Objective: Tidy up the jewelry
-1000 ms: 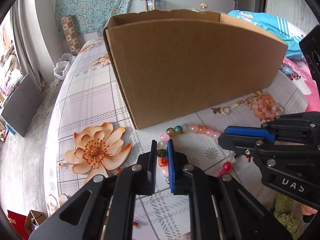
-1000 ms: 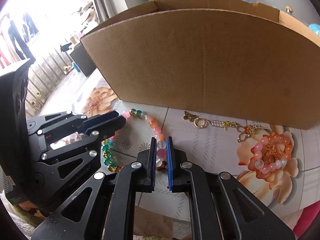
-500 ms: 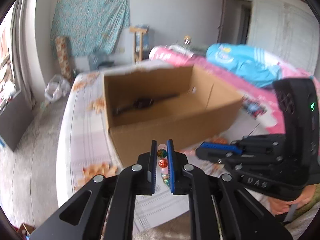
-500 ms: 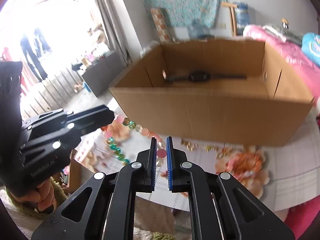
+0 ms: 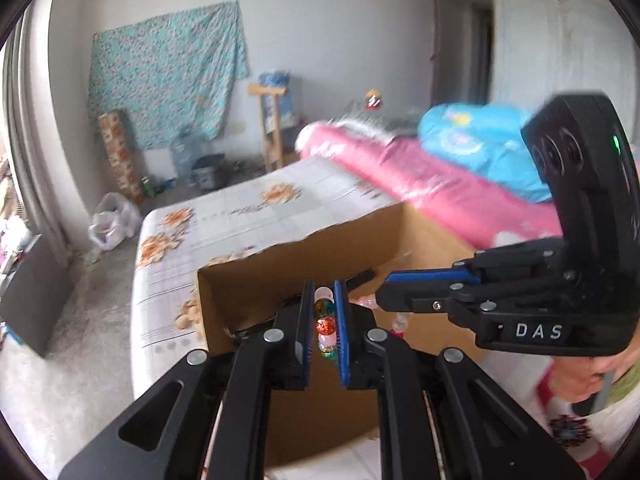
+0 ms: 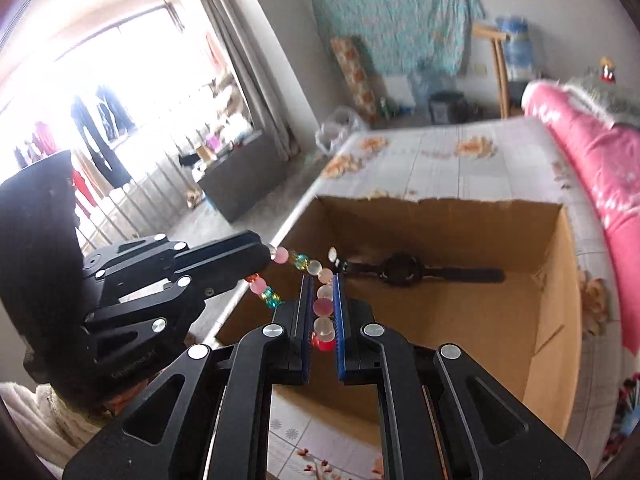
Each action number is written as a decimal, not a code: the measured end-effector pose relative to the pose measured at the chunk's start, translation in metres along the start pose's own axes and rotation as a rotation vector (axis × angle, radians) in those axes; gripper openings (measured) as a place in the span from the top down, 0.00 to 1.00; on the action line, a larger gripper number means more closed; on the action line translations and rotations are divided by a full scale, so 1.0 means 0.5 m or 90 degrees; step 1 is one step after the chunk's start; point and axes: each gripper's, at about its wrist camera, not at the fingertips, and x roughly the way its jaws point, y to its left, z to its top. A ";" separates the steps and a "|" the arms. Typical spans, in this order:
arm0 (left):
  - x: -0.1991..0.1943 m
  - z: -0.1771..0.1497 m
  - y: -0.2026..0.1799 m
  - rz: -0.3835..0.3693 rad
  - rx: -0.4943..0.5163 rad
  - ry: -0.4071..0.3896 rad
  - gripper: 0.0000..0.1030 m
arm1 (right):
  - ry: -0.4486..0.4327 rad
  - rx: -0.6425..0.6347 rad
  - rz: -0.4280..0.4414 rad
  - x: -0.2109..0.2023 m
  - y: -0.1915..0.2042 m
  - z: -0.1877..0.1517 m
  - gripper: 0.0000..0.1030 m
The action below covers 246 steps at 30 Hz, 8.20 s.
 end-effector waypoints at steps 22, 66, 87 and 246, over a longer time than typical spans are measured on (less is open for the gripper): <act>0.049 -0.093 0.059 0.058 -0.009 0.043 0.78 | 0.131 0.075 -0.012 0.116 -0.073 -0.019 0.74; 0.066 -0.350 -0.134 -0.081 0.037 0.067 0.63 | 0.100 -0.040 -0.237 0.032 -0.033 -0.332 0.70; 0.074 -0.348 -0.131 -0.052 0.022 0.088 0.63 | -0.001 0.049 -0.243 -0.137 -0.149 -0.312 0.93; 0.030 -0.057 -0.035 -0.151 -0.014 0.044 0.89 | -0.028 -0.043 -0.112 -0.083 -0.070 -0.066 0.92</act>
